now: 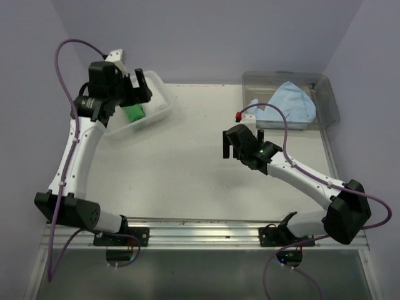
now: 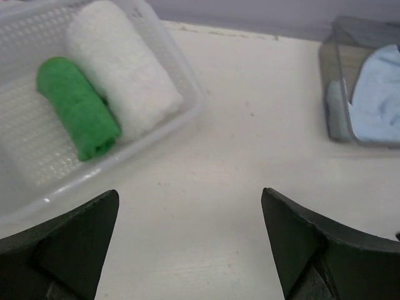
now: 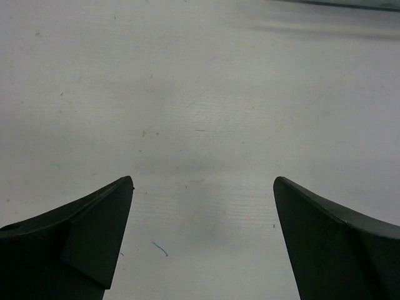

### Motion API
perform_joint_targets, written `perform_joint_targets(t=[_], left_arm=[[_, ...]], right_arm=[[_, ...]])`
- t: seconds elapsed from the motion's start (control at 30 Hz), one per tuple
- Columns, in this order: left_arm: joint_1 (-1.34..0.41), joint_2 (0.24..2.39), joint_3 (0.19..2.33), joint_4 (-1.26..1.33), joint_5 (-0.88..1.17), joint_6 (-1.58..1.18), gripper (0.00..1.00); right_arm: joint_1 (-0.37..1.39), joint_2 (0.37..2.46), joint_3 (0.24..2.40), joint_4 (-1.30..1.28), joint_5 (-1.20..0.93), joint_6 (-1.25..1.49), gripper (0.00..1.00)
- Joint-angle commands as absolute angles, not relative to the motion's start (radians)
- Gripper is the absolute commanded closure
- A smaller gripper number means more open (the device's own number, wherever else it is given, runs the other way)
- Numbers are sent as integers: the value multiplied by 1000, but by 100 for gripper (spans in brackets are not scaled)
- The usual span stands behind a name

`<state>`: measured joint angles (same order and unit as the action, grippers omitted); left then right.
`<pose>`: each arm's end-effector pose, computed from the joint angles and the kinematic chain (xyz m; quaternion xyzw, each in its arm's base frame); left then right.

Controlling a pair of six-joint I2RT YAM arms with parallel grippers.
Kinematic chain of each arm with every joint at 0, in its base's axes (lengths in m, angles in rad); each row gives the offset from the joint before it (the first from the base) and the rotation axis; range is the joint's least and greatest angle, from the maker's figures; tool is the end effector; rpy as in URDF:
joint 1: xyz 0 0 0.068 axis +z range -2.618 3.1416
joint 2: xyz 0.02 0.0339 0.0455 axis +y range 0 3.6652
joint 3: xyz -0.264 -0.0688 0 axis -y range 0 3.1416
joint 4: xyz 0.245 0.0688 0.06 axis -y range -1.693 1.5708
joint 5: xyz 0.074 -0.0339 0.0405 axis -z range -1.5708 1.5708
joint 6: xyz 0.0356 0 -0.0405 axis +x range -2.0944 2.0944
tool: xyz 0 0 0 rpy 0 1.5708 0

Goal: Roll the towels
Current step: Place the rolled towel into the container

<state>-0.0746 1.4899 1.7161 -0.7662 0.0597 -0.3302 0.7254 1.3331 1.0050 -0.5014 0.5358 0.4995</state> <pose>0.3169 -0.0258 0.4337 -0.0963 0.8645 -0.1245 0.4774 0.2214 0.1720 0.2708 -0.0060 0.9039 -0.0011 0.4276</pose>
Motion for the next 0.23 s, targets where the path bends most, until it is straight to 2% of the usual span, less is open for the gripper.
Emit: perform_joint_targets(t=[0.0,0.2], left_arm=[[-198,1381,1492,-669,15,-377,0],[-369,1244,1289,-617,-40,-452,0]], right_arm=[[723,1295,1049,-571,681,540,1],[724,1249,1008,-571,678,554,1]])
